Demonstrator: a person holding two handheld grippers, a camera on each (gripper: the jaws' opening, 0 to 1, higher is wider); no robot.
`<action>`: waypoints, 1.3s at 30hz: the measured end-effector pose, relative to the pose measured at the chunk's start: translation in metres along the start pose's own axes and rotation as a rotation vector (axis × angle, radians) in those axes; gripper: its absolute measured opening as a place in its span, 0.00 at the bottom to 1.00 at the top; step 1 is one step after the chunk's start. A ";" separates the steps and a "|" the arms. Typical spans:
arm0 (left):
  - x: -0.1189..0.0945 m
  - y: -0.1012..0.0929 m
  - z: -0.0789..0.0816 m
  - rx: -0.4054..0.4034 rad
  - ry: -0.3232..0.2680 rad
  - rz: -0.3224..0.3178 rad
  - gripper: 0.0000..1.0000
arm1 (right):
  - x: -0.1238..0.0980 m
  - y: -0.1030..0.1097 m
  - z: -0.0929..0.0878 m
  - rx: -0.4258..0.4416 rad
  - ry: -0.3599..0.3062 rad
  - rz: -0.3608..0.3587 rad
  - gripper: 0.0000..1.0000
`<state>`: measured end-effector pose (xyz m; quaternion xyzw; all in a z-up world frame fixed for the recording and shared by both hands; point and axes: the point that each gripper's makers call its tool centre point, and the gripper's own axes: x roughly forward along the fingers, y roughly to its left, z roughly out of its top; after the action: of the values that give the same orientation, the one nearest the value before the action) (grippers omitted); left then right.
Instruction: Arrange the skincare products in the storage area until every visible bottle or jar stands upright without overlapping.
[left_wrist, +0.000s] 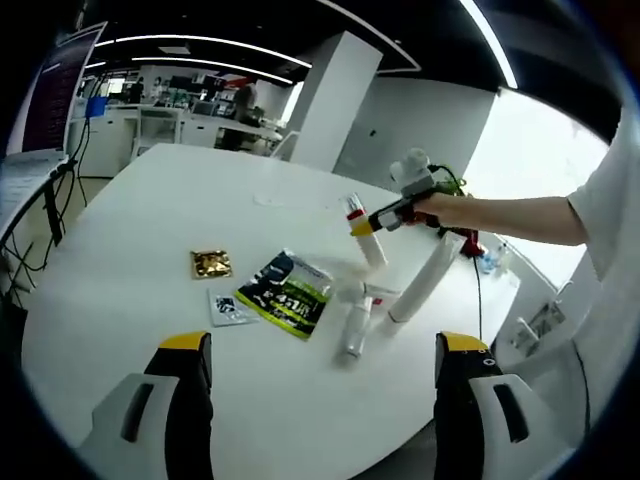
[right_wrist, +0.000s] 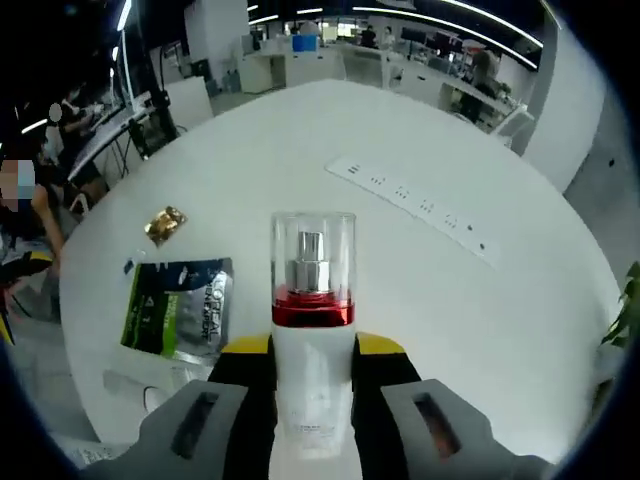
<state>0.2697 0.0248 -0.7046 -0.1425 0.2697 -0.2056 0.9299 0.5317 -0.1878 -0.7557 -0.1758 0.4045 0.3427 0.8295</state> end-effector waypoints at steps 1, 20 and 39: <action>0.000 -0.002 0.000 0.001 0.000 -0.002 0.84 | -0.004 -0.002 0.000 0.008 -0.012 -0.004 0.27; 0.008 -0.040 0.012 0.045 -0.010 -0.101 0.85 | -0.097 -0.015 -0.034 0.104 -0.135 -0.083 0.27; 0.002 -0.073 0.016 0.054 -0.020 -0.193 0.84 | -0.167 0.017 -0.068 0.147 -0.213 -0.101 0.27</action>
<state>0.2577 -0.0378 -0.6651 -0.1446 0.2397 -0.3001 0.9119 0.4090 -0.2862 -0.6653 -0.0973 0.3287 0.2870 0.8945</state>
